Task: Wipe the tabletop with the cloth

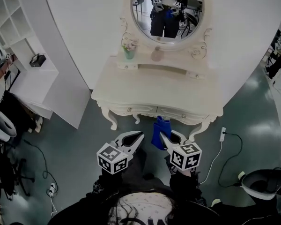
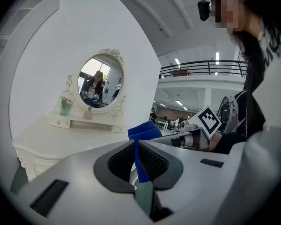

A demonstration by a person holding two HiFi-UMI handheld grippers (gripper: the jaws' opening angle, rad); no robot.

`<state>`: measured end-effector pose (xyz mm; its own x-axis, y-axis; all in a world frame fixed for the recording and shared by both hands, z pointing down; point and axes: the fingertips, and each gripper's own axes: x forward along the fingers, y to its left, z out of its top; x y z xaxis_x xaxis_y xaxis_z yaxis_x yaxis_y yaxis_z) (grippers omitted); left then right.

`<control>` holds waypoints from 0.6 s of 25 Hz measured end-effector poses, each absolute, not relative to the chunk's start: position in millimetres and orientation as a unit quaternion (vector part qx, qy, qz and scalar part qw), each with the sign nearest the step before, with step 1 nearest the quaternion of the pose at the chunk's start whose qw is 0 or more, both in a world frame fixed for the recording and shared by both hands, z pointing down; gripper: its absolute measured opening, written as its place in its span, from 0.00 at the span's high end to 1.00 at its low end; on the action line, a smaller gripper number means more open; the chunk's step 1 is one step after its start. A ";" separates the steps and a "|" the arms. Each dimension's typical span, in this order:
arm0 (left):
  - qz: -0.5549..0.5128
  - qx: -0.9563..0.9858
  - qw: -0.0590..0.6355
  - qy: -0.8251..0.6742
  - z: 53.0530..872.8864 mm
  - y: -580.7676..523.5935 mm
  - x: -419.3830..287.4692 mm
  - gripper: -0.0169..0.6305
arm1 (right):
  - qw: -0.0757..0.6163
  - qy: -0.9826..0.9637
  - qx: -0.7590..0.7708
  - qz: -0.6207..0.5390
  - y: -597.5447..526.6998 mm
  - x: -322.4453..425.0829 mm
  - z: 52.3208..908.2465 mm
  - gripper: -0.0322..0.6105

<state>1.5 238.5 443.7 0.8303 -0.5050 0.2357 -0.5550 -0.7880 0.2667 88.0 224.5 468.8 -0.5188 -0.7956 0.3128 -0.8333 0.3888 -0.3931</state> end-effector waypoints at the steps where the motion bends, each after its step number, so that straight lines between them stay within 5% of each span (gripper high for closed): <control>1: 0.074 0.942 0.165 -0.282 444.5 230.5 0.6 0.97 | 0.039 -0.832 0.489 0.259 217.8 87.4 470.8 0.83; 15: 0.097 0.950 0.168 -0.242 463.9 66.7 -29.0 0.97 | 0.072 -0.803 0.510 0.298 61.9 57.2 494.6 0.83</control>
